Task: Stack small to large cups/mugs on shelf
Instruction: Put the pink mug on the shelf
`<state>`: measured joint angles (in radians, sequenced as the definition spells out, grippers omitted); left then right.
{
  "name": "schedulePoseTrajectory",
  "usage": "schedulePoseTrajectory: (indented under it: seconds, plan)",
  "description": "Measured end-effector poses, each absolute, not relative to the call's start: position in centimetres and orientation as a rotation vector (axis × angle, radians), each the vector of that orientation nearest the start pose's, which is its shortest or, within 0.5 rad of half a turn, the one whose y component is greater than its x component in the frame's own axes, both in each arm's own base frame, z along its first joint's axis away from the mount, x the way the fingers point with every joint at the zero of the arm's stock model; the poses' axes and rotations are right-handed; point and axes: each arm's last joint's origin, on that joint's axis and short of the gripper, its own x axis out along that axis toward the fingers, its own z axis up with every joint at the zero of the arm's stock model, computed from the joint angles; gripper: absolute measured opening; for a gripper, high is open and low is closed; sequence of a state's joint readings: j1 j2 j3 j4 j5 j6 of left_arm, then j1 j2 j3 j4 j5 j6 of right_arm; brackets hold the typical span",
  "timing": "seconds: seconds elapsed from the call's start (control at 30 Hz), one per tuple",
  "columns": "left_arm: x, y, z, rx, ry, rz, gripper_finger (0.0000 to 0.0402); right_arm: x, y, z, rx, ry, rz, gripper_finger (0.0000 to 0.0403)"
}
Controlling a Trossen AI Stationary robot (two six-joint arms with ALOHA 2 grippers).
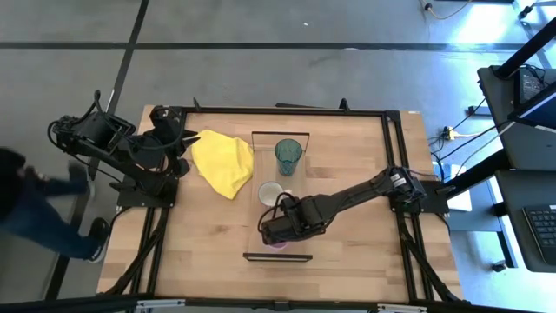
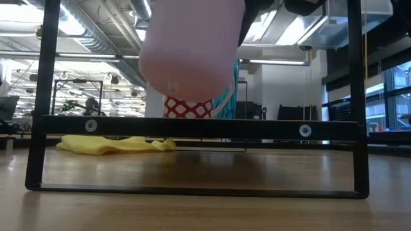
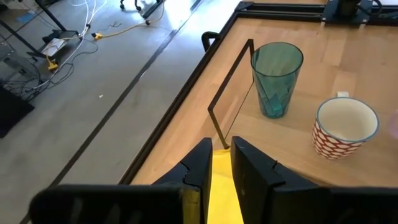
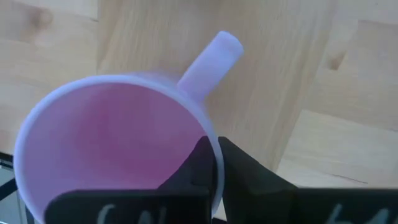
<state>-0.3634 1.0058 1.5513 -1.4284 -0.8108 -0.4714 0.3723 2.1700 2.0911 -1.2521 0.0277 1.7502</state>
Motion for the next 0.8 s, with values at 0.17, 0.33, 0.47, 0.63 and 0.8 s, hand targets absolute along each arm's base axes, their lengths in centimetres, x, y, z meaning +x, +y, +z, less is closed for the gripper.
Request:
schedulePoseTrajectory:
  seconds: [0.17, 0.33, 0.47, 0.63, 0.8]
  plan:
    - [11.3, -2.0, 43.7, 0.060, 0.619, 0.570, 0.0055, 41.0, 16.2, 26.8, 1.197, 1.146, -0.877, 0.0014]
    - [11.3, -2.0, 43.7, 0.059, 0.619, 0.570, 0.0055, 40.7, 16.3, 26.1, 1.173, 1.159, -0.897, 0.0026]
    - [11.1, -2.0, 43.8, 0.057, 0.616, 0.569, 0.0055, 40.9, 16.4, 25.6, 1.181, 1.161, -0.887, 0.0056]
    - [10.9, -1.9, 43.8, 0.054, 0.613, 0.564, 0.0055, 41.3, 16.5, 25.6, 1.200, 1.123, -0.853, 0.0083]
    - [10.5, -1.7, 43.9, 0.061, 0.607, 0.558, 0.0055, 41.3, 16.5, 25.6, 1.199, 1.120, -0.853, 0.0088]
